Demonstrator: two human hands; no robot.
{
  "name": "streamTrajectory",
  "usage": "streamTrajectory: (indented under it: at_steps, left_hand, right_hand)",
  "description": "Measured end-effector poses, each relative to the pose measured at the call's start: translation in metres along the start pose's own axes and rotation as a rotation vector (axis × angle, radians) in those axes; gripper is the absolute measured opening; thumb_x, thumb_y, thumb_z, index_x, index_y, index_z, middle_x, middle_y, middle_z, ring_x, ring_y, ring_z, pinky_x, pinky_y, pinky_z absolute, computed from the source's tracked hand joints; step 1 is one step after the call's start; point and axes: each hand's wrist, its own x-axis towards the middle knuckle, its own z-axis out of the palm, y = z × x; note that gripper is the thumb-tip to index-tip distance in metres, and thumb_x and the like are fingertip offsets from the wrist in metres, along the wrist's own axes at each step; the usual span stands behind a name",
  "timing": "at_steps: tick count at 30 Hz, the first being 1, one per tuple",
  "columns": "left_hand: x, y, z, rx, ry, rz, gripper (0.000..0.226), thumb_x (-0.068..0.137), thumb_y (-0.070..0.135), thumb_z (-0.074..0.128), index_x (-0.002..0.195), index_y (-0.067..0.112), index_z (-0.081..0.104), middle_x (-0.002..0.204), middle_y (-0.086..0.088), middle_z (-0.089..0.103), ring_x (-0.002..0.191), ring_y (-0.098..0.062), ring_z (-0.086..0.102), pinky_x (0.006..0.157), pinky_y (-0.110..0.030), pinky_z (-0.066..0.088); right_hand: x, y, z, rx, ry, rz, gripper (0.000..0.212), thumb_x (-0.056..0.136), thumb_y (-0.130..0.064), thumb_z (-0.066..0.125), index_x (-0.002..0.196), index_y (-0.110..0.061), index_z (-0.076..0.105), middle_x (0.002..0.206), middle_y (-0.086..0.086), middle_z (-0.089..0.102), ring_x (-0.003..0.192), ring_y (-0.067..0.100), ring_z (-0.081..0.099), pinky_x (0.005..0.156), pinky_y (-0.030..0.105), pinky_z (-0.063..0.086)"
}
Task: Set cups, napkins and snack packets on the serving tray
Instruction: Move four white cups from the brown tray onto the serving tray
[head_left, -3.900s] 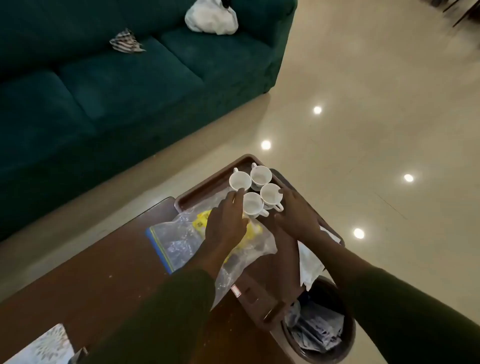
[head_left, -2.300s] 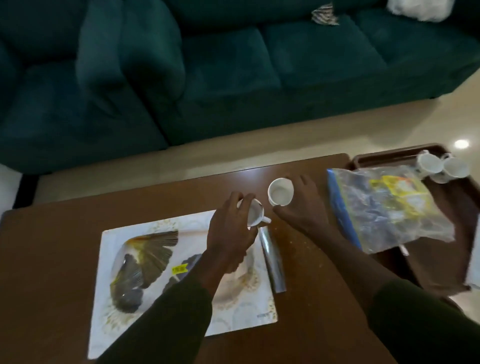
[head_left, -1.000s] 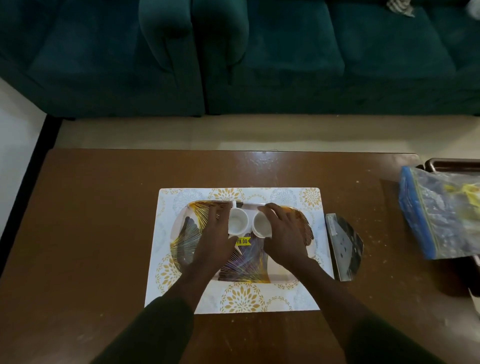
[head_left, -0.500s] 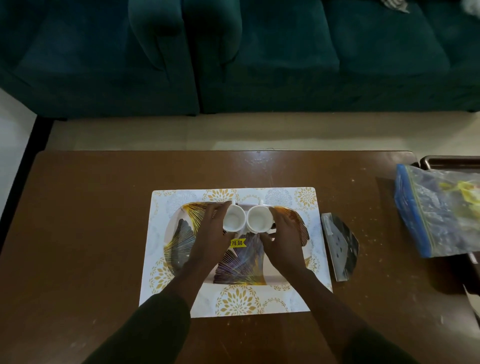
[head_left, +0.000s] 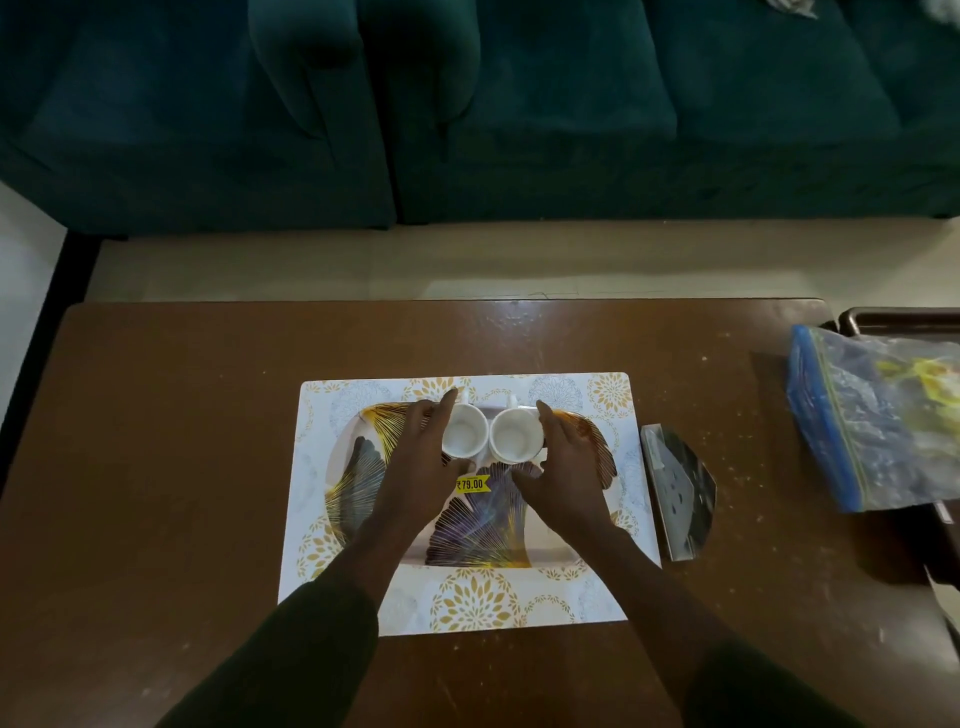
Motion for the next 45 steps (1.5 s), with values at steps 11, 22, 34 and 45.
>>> streamTrajectory:
  at_steps: [11,22,34,45]
  left_hand:
    - [0.034,0.064,-0.038,0.037,0.188,0.092,0.069,0.089,0.057,0.052,0.147,0.027,0.03,0.149,-0.005,0.04,0.135,-0.026,0.042,0.106,-0.042,0.039]
    - [0.084,0.234,0.063,0.132,0.025,0.283,0.068,0.09,0.032,0.062,0.147,0.016,0.031,0.138,-0.014,0.041,0.123,-0.032,0.046,0.101,-0.042,0.043]
    - [0.13,0.435,0.261,0.025,-0.169,0.409,0.068,0.088,0.026,0.066,0.147,0.022,0.033,0.15,-0.006,0.034,0.134,-0.028,0.043,0.097,-0.042,0.048]
    - [0.175,0.54,0.393,0.02,-0.286,0.442,0.083,0.08,0.022,0.073,0.148,0.026,0.027,0.149,-0.001,0.038,0.135,-0.025,0.042,0.099,-0.041,0.044]
  right_hand:
    - [0.051,0.001,-0.099,-0.055,0.148,0.005,0.05,0.083,-0.014,0.062,0.13,-0.015,0.044,0.132,0.007,0.05,0.102,0.016,0.053,0.083,0.035,0.051]
    - [0.069,0.113,-0.242,-0.043,0.256,0.115,0.05,0.078,-0.009,0.059,0.127,-0.013,0.051,0.127,0.007,0.052,0.112,0.023,0.053,0.09,0.031,0.042]
    - [0.053,0.32,-0.43,-0.114,0.361,0.339,0.028,0.083,-0.012,0.055,0.111,-0.01,0.057,0.115,0.007,0.059,0.109,0.026,0.054,0.081,0.031,0.045]
    - [0.095,0.427,-0.489,-0.061,0.299,0.408,0.054,0.071,-0.031,0.062,0.12,-0.011,0.05,0.117,0.005,0.057,0.109,0.026,0.051,0.085,0.035,0.042]
